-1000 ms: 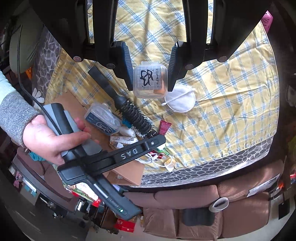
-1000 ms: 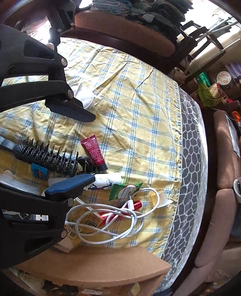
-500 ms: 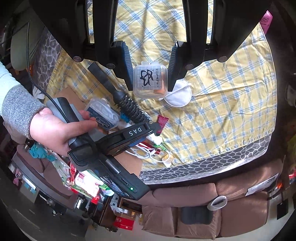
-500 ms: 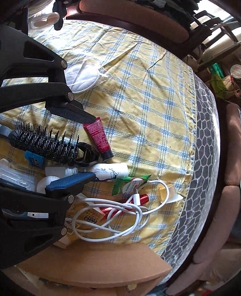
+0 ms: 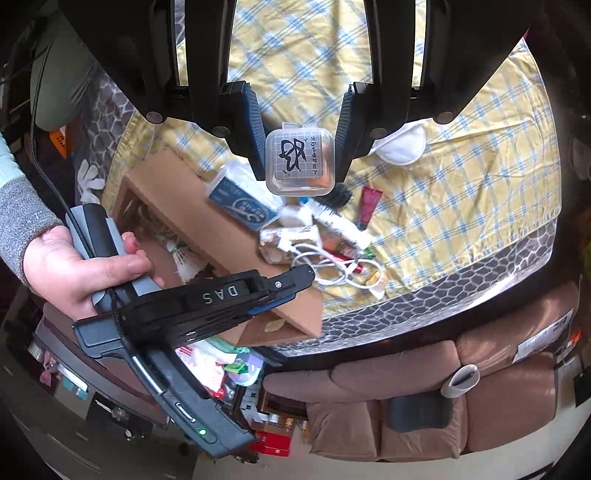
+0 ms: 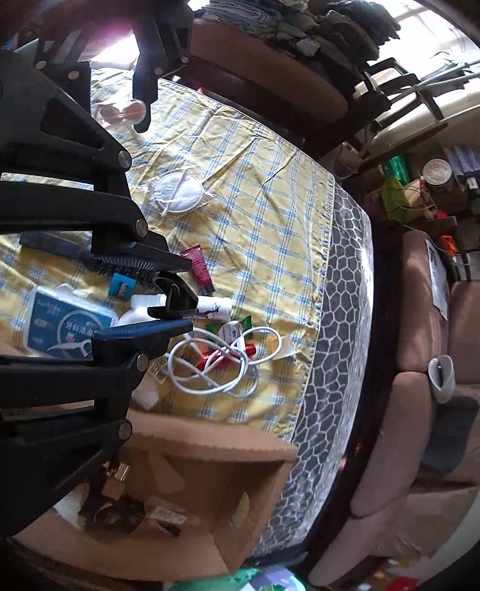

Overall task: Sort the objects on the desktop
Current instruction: 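Carry the case and hairbrush into the box and open both grippers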

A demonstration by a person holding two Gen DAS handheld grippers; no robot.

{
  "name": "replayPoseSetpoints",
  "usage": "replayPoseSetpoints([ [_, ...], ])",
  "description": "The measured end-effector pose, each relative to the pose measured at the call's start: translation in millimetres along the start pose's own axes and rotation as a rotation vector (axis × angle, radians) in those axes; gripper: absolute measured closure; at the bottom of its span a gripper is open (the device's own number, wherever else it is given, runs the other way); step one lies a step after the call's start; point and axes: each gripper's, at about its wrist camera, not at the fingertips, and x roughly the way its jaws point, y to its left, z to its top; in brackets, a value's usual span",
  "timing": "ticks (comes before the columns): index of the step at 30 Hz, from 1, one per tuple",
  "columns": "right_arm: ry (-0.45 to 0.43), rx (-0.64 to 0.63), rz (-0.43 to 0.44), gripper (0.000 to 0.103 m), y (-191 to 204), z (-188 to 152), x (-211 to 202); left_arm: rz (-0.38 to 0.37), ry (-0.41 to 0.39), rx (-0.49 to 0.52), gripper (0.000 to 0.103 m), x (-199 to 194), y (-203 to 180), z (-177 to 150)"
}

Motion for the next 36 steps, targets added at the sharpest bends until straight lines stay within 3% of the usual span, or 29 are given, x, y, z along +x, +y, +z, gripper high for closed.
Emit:
replayPoseSetpoints([
  [8, 0.007, 0.142, -0.069, 0.079, -107, -90, -75, -0.141, 0.021, 0.081, 0.068, 52, -109, 48],
  [14, 0.052, 0.234, -0.083, 0.079, -165, -150, -75, -0.129, 0.135, 0.175, 0.068, 118, -179, 62],
  [21, 0.072, 0.265, -0.077, 0.079, -185, -179, -60, -0.068, 0.226, 0.200, 0.068, 165, -199, 55],
  [30, 0.098, 0.260, -0.084, 0.078, -184, -188, -45, -0.004, 0.226, 0.217, 0.067, 173, -205, 52],
  [31, 0.094, 0.265, -0.088, 0.072, -185, -189, -45, 0.005, 0.213, 0.219, 0.052, 171, -206, 52],
  [32, 0.091, 0.272, -0.086, 0.067, -185, -190, -46, 0.001, 0.197, 0.212, 0.022, 168, -207, 52],
  [33, 0.078, 0.277, -0.072, 0.063, -185, -191, -49, -0.015, 0.179, 0.200, 0.012, 164, -206, 53],
  [36, 0.046, 0.293, -0.064, 0.056, -184, -193, -58, -0.014, 0.142, 0.197, 0.007, 151, -209, 55],
])
